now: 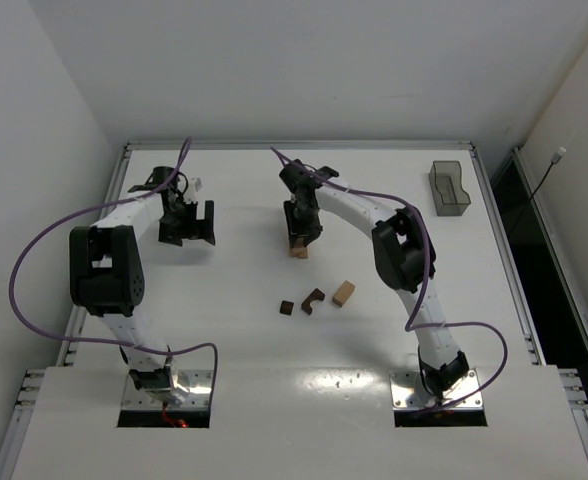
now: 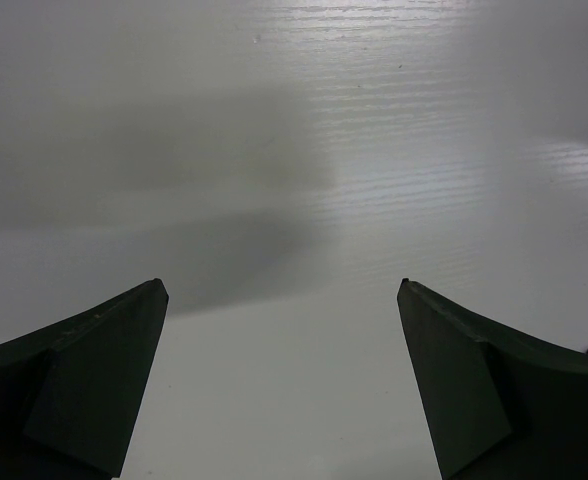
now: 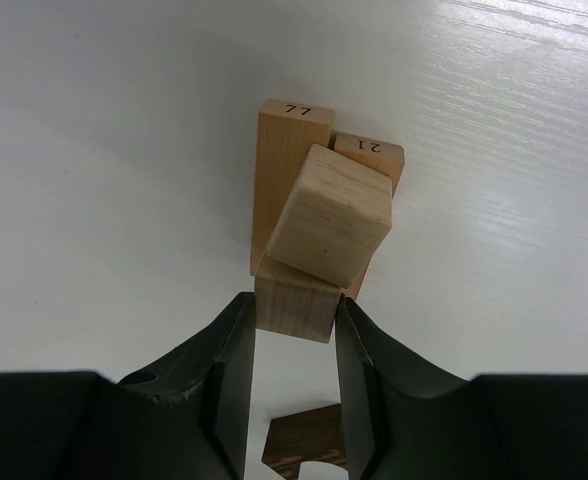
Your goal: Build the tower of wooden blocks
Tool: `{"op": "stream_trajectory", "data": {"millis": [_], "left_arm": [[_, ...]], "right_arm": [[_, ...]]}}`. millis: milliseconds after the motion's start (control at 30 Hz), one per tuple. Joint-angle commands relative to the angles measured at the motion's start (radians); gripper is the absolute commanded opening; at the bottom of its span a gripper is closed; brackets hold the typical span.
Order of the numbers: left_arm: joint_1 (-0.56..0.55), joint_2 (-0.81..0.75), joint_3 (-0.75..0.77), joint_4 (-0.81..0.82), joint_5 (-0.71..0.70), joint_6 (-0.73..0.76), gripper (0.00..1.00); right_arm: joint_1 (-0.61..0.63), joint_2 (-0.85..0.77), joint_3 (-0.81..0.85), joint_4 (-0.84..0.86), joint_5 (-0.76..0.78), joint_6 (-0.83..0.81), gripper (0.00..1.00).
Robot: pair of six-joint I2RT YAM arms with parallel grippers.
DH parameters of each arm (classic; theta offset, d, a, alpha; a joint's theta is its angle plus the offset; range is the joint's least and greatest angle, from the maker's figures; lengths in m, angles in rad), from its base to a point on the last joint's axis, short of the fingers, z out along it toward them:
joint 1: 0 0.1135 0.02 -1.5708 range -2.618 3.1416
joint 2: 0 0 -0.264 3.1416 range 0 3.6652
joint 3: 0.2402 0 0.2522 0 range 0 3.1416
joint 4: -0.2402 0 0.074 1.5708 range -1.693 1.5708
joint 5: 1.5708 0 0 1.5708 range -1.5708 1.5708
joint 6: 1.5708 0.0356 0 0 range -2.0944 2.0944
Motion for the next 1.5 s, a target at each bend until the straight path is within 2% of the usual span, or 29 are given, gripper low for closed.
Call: {"op": "stream_trajectory", "data": {"millis": [0, 133, 233, 433, 700, 833, 1000, 1133, 1167, 1267, 1333, 1367, 1433, 1467], "left_arm": [[0.015, 0.005, 0.034, 0.008, 0.015, 0.005, 1.00], [0.015, 0.005, 0.034, 0.008, 0.015, 0.005, 1.00], [0.015, 0.015, 0.034, 0.008, 0.015, 0.005, 1.00], [0.015, 0.015, 0.034, 0.008, 0.024, 0.005, 1.00], [0.015, 0.015, 0.034, -0.001, 0.024, 0.005, 1.00], [0.015, -0.004, 0.034, -0.001, 0.024, 0.014, 1.00], [0.015, -0.094, -0.004, -0.001, 0.028, 0.003, 1.00], [0.003, -0.194, -0.090, 0.008, 0.050, 0.046, 1.00], [-0.022, -0.212, -0.105, -0.004, 0.050, 0.078, 1.00], [-0.057, -0.281, -0.163, -0.004, 0.047, 0.100, 1.00], [-0.069, -0.291, -0.173, -0.004, 0.070, 0.100, 1.00], [-0.083, -0.291, -0.173, -0.004, 0.070, 0.100, 1.00], [-0.103, -0.291, -0.173, 0.005, 0.081, 0.088, 1.00], [-0.120, -0.291, -0.173, 0.019, 0.064, 0.088, 1.00]], "right_arm": [[-0.007, 0.013, 0.028, 0.015, 0.009, -0.002, 0.15], [-0.007, 0.013, 0.028, 0.024, -0.011, -0.011, 0.27], [-0.007, 0.013, 0.028, 0.025, -0.020, -0.020, 0.32], [-0.007, 0.004, 0.028, 0.025, -0.029, -0.039, 0.51], [0.002, -0.044, 0.048, 0.034, -0.029, -0.102, 0.52], [0.033, -0.137, 0.028, 0.043, 0.003, -0.161, 0.52], [0.042, -0.304, -0.102, 0.095, 0.053, -0.256, 0.52], [0.033, -0.491, -0.279, 0.184, 0.104, -0.500, 0.48], [0.024, -0.521, -0.320, 0.205, 0.195, -0.539, 0.48], [-0.016, -0.649, -0.488, 0.279, 0.299, -0.712, 0.57], [-0.053, -0.782, -0.628, 0.346, 0.290, -0.846, 0.70], [-0.053, -0.783, -0.679, 0.376, 0.280, -0.890, 0.76], [-0.062, -0.930, -0.815, 0.425, 0.236, -0.988, 0.97], [-0.062, -0.973, -0.860, 0.469, 0.225, -1.089, 1.00]]}}
